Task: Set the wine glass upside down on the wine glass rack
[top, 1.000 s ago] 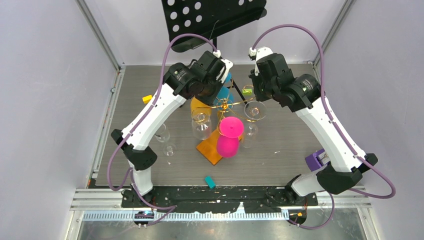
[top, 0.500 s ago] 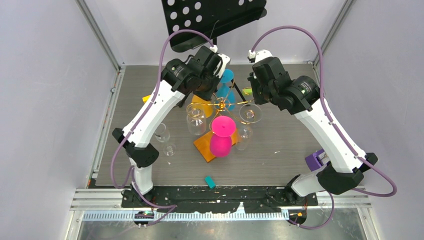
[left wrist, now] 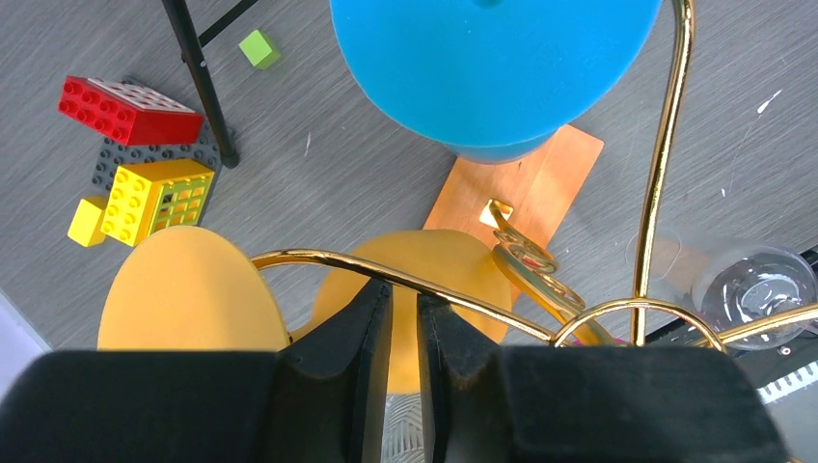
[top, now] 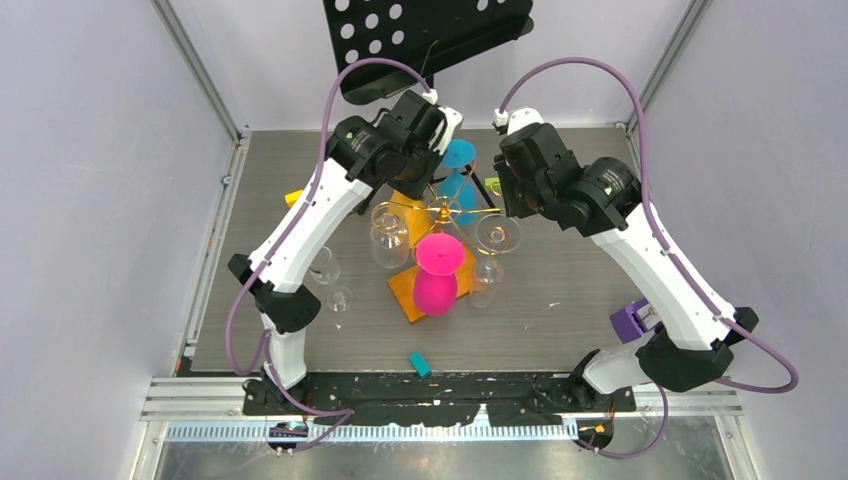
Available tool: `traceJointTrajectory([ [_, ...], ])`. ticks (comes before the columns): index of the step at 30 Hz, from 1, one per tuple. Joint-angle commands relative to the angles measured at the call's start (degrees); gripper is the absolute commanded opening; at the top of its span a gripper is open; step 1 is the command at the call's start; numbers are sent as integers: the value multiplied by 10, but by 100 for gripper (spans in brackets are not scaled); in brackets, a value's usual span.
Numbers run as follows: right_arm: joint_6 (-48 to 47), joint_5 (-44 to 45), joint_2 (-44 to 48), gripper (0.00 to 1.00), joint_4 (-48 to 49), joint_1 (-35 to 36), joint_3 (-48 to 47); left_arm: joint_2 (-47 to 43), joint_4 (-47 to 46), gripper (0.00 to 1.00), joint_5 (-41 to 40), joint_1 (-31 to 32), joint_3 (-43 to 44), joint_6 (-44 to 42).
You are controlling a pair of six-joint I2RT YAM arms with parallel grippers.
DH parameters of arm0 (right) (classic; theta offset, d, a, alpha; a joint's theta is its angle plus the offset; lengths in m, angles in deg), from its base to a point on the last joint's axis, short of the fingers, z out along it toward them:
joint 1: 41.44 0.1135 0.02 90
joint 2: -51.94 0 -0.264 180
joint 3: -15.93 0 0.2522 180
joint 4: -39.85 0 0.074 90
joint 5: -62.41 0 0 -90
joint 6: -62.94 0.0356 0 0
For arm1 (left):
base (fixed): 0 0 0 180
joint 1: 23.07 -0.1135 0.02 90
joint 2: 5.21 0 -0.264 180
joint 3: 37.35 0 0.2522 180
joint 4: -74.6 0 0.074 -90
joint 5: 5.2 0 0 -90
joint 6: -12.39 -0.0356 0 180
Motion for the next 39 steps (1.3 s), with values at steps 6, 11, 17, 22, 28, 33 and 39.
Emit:
traceJointTrajectory([
  [6,1,-41,-6,38,-50,21,-8,-5,-63,19,-16,-10,0,-3],
  [11,1,-38,-6,42,-52,21,-21,-6,-65,19,-20,-10,-4,-4],
  [17,-5,-39,-4,44,-59,21,-3,-4,-68,19,-18,-10,2,-4],
  [22,-3,-22,-2,44,-50,21,4,-5,-67,19,-15,-10,-4,-4],
  [28,-4,-7,0,41,-35,20,-29,-13,-70,19,-15,-10,-16,-2],
  [33,-12,2,-4,42,-20,14,-64,-20,-73,18,-15,-10,-24,-2],
  [39,-23,-2,-12,42,-16,-9,-79,-24,-75,18,-10,-10,-30,2],
])
